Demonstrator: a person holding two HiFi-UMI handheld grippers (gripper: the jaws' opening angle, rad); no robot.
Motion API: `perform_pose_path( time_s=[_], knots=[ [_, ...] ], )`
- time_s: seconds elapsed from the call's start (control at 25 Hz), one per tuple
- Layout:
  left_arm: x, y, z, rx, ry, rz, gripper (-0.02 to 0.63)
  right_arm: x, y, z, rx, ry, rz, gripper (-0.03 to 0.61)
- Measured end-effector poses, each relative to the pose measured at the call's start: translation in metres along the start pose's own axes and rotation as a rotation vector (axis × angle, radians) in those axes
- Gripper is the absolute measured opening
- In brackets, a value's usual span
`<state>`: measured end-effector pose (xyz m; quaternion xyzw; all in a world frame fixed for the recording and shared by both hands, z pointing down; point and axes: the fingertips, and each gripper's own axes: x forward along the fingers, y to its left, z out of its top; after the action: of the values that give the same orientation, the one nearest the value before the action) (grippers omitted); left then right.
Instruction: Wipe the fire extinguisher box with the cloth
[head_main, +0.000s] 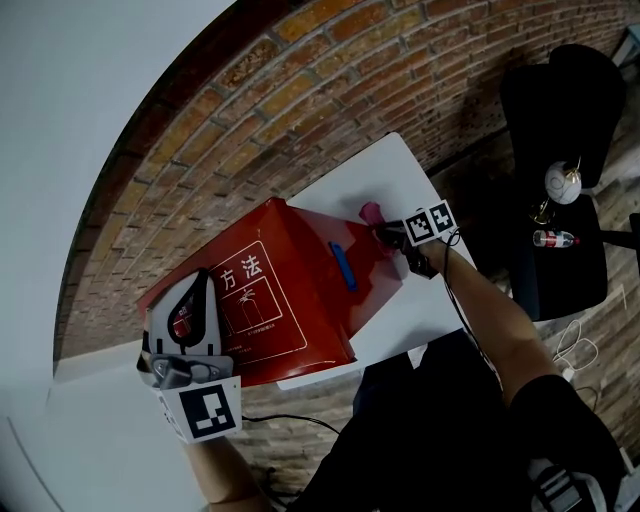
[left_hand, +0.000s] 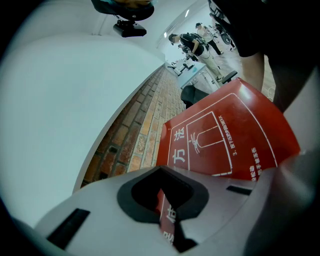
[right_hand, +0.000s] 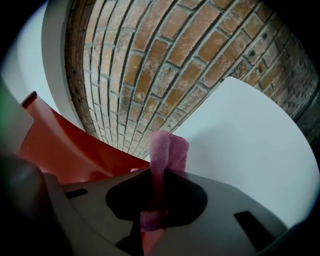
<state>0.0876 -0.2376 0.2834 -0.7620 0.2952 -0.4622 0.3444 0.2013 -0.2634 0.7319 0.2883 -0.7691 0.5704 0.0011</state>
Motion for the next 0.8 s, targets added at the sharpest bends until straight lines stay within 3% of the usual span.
perform_pose_path(
  time_s=[0.52, 0.8],
  knots=[
    [0.0, 0.0, -0.001, -0.003, 0.003, 0.002, 0.017, 0.019, -0.052, -0.031, 0.046, 0.101, -0.085, 0.072],
    [0.0, 0.0, -0.001, -0.003, 0.003, 0.002, 0.017, 0.019, -0.057, -0.036, 0.073, 0.076, -0.064, 0.072]
  ],
)
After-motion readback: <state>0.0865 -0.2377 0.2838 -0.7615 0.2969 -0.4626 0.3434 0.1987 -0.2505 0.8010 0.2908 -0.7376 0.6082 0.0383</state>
